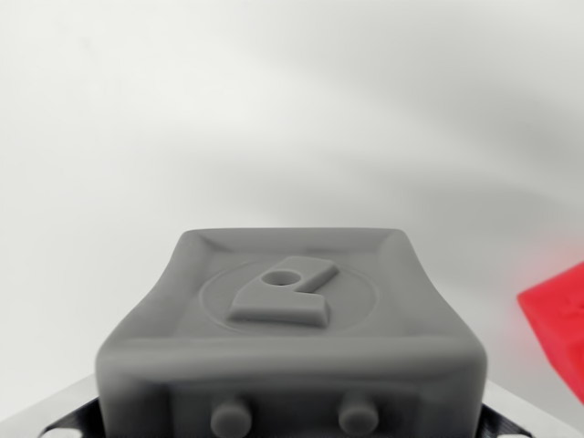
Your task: Destack cube
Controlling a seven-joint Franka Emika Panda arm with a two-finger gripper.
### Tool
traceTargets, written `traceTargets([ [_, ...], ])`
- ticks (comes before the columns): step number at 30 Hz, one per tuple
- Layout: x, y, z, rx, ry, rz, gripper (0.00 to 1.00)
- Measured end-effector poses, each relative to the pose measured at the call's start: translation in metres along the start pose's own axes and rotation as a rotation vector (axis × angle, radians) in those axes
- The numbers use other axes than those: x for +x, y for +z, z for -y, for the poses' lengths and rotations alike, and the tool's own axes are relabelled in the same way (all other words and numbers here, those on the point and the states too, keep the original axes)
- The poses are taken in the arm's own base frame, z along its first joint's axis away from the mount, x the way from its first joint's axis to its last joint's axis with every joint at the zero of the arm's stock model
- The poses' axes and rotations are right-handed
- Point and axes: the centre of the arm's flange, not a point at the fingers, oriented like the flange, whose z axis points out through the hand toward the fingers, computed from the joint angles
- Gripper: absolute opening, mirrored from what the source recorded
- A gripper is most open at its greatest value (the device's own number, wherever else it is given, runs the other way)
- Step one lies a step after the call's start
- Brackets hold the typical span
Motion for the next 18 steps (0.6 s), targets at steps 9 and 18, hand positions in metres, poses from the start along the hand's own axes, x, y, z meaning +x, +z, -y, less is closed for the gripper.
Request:
traceTargets([
  [9,-0.005,-0.002,0.01,0.001,-0.065,-0.001,0.0],
  [18,-0.009,-0.004,0.019,0.001,-0.123,-0.002,0.0],
])
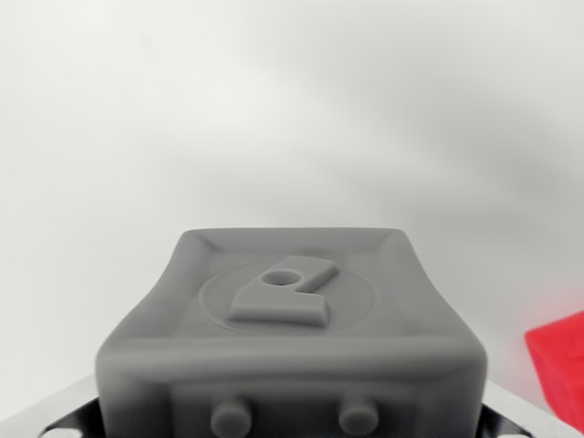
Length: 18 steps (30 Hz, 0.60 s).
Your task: Destack cube
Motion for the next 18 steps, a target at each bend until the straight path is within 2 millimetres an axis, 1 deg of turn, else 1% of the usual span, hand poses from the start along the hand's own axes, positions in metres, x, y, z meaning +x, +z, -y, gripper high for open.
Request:
traceTargets([
  [18,-0.006,-0.002,0.02,0.0,-0.113,0.001,0.0],
])
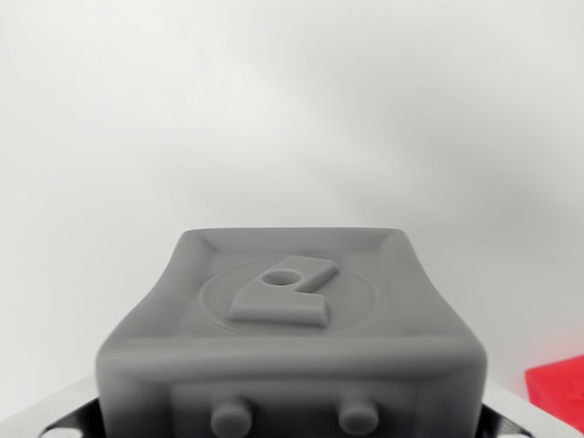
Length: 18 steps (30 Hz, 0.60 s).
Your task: Destack cube
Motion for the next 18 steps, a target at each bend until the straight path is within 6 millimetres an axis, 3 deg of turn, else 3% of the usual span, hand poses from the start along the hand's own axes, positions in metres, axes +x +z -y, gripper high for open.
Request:
traceTargets([
  [18,0.0,0.057,0.0,-0.002,-0.007,0.007,0.0],
])
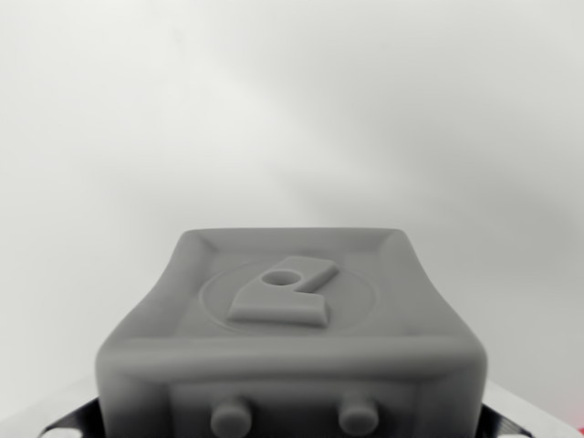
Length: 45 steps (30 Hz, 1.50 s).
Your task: Destack cube
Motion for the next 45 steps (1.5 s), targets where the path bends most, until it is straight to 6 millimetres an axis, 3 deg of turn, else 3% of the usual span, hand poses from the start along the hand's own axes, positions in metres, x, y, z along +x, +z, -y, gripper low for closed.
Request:
traceTargets([
  [22,0.0,0.054,0.0,-0.001,-0.001,0.001,0.0],
  [45,0.0,0.085,0.0,-0.002,-0.002,0.0,0.0],
])
